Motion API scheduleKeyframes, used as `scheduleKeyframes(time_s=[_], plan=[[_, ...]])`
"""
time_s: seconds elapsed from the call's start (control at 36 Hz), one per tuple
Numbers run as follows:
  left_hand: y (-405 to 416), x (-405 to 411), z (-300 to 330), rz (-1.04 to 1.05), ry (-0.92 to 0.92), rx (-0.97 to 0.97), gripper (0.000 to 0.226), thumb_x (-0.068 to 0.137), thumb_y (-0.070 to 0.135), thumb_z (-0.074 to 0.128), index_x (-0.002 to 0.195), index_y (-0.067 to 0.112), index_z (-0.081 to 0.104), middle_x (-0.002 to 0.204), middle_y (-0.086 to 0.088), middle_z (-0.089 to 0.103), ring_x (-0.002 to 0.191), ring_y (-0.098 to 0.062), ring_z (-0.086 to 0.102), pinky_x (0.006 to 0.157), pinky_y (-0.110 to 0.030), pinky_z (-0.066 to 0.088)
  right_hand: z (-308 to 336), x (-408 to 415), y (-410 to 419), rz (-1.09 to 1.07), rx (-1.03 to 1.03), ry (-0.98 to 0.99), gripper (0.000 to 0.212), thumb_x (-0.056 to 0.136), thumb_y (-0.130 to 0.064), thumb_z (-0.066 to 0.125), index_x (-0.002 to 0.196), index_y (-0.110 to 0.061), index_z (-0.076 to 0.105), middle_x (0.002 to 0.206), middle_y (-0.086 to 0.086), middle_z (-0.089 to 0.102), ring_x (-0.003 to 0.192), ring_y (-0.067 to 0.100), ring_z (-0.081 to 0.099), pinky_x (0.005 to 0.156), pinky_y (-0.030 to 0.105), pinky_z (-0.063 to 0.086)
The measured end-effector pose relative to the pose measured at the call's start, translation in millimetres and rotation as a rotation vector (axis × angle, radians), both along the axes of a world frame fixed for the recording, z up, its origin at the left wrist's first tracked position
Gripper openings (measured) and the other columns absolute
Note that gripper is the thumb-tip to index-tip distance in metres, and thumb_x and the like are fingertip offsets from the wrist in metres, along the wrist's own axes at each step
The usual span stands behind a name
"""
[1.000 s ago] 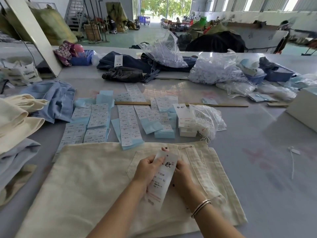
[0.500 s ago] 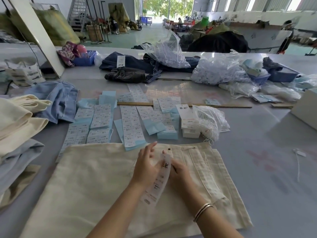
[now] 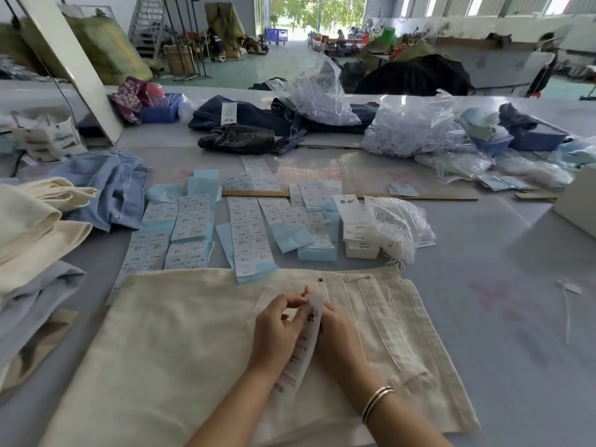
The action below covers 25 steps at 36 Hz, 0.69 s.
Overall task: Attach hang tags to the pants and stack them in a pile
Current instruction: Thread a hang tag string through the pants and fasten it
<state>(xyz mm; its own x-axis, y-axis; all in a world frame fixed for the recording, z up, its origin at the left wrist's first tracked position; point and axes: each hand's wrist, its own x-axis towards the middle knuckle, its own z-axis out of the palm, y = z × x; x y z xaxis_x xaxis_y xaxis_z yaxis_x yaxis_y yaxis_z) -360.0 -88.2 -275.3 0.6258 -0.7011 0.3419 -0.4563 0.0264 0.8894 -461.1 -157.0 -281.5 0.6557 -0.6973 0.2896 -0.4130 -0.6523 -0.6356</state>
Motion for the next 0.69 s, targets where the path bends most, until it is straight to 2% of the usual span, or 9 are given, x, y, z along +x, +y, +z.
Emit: scheduleKeyframes(time_s=[0.06,0.14,0.31,0.42,0.5,0.56,0.64,0.69], plan=[[0.2,1.2,-0.7,-0.006,-0.018,-0.001,0.016,0.082,0.019,0.075,0.085,0.033,0.067,0.091,0.02,0.07,0.088,0.002,0.064,0.07,-0.012,0.046,-1.0,0.7,0.4,-0.01,-0.019,0.034,0.055,0.088,-0.038,0.062,0.139,-0.028,0.046,0.125,-0.007,0.061,0.104,0.011,0.063,0.08,0.02,0.051],[0.5,2.1,-1.2,-0.013,-0.029,-0.004,0.015,0.081,0.018,0.075,0.086,0.031,0.069,0.091,0.022,0.069,0.086,0.0,0.064,0.068,-0.011,0.046,-1.2,-0.2,-0.8,-0.022,0.008,0.035,0.059,0.089,-0.036,0.062,0.143,-0.028,0.041,0.132,-0.009,0.057,0.109,0.009,0.06,0.081,0.015,0.046],[-1.6,0.9,0.4,0.001,0.014,0.015,0.019,0.084,0.019,0.072,0.084,0.037,0.065,0.085,0.022,0.068,0.082,0.0,0.065,0.067,-0.01,0.047,1.1,-0.3,-1.6,-0.019,0.042,0.017,0.055,0.096,-0.025,0.052,0.147,-0.03,0.034,0.126,0.0,0.061,0.11,0.018,0.06,0.087,0.031,0.05],[-2.9,-0.9,3.1,-0.023,0.081,0.031,0.019,0.086,0.022,0.071,0.082,0.039,0.065,0.084,0.023,0.069,0.082,0.003,0.065,0.071,-0.012,0.048,3.9,-0.3,-2.3,-0.03,0.138,-0.081,0.041,0.099,-0.019,0.048,0.139,-0.028,0.048,0.114,0.0,0.067,0.1,0.016,0.064,0.084,0.031,0.05],[-3.5,-1.0,4.0,-0.034,0.137,0.03,0.019,0.087,0.02,0.069,0.084,0.039,0.067,0.084,0.023,0.07,0.081,0.002,0.065,0.073,-0.014,0.05,4.2,0.0,-3.4,-0.027,0.149,-0.105,0.033,0.1,-0.02,0.046,0.131,-0.022,0.058,0.125,-0.003,0.064,0.106,0.012,0.063,0.087,0.027,0.05],[-4.3,-0.4,2.8,-0.042,0.194,0.023,0.019,0.087,0.018,0.068,0.085,0.037,0.068,0.084,0.02,0.071,0.081,0.002,0.066,0.074,-0.013,0.049,4.5,0.6,-3.0,-0.029,0.161,-0.117,0.036,0.1,-0.019,0.046,0.136,-0.023,0.053,0.128,-0.001,0.062,0.112,0.012,0.06,0.092,0.025,0.048],[-6.2,1.0,-2.6,-0.037,0.304,0.049,0.01,0.089,0.019,0.066,0.09,0.027,0.072,0.085,0.01,0.074,0.084,-0.008,0.069,0.078,-0.025,0.053,5.4,0.7,-3.2,-0.028,0.187,-0.126,0.043,0.099,-0.015,0.048,0.14,-0.027,0.044,0.119,-0.002,0.066,0.108,0.01,0.061,0.091,0.023,0.046],[-7.0,1.5,-5.7,-0.056,0.353,0.08,0.009,0.091,0.022,0.065,0.091,0.025,0.073,0.083,0.006,0.074,0.083,-0.011,0.07,0.078,-0.028,0.054,5.1,-0.8,-4.3,-0.019,0.212,-0.137,0.048,0.098,-0.012,0.049,0.139,-0.036,0.038,0.1,-0.017,0.067,0.093,-0.005,0.061,0.084,0.015,0.046]])
